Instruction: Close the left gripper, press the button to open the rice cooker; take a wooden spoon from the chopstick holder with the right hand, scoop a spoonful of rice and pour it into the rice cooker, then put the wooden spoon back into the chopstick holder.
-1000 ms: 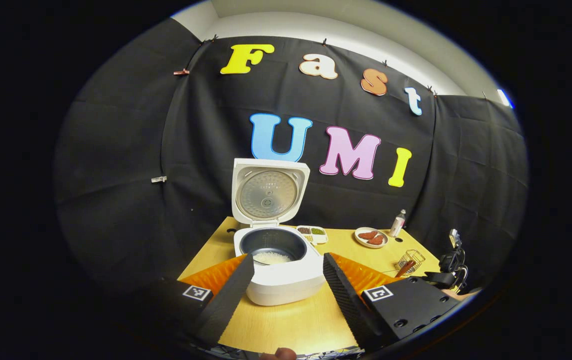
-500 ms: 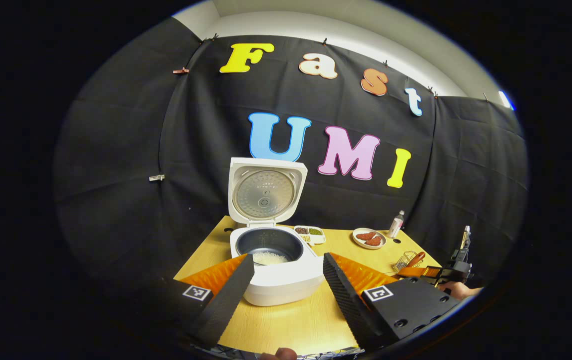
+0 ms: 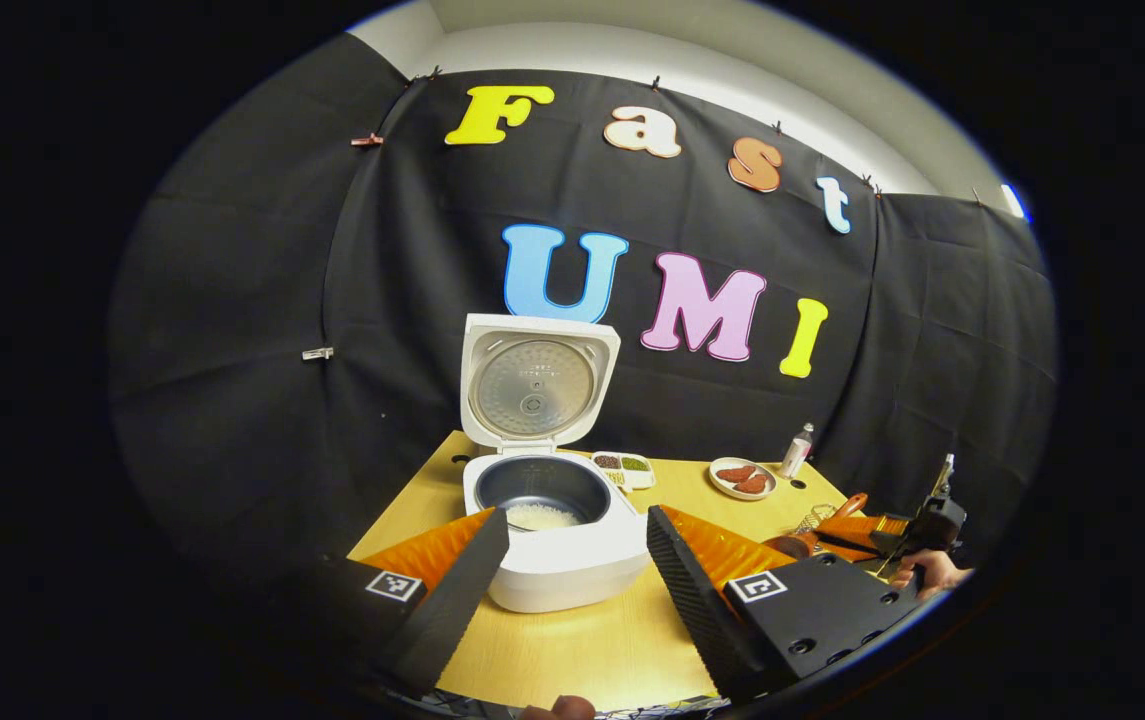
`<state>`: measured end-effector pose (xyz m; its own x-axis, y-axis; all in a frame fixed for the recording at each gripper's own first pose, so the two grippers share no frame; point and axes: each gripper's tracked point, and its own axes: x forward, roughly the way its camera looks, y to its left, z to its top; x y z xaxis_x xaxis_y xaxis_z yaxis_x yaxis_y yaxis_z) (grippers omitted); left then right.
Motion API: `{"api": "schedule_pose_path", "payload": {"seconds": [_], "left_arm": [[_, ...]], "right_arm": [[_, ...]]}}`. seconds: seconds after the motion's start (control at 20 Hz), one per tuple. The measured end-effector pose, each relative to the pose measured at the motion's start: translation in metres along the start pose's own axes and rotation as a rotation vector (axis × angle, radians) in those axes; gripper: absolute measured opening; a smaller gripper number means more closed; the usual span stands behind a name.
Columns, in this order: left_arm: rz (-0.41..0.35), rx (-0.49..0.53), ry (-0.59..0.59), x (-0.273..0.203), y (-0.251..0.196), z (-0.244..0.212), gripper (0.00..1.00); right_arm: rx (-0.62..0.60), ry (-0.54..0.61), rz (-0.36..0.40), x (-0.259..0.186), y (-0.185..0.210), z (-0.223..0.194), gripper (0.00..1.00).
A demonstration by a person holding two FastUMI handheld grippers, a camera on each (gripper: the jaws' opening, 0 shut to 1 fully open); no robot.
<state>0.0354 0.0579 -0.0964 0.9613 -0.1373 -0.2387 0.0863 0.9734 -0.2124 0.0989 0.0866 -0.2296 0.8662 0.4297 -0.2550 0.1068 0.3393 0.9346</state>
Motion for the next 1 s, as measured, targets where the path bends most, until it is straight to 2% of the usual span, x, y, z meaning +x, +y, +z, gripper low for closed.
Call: {"api": "schedule_pose_path", "payload": {"seconds": [0.3, 0.7, 1.0], "left_arm": [[0.003, -0.019, 0.007, 0.006, -0.002, -0.001, 0.96], [-0.004, -0.02, 0.009, 0.014, -0.003, -0.003, 0.96], [0.009, -0.025, 0.016, 0.018, 0.009, -0.005, 0.96]], "right_arm": [[0.092, -0.018, 0.08, 0.02, 0.072, 0.004, 0.09], [0.013, 0.004, 0.136, 0.069, 0.162, -0.012, 0.09], [-0.029, 0.027, 0.159, 0.117, 0.207, -0.043, 0.09]]}}
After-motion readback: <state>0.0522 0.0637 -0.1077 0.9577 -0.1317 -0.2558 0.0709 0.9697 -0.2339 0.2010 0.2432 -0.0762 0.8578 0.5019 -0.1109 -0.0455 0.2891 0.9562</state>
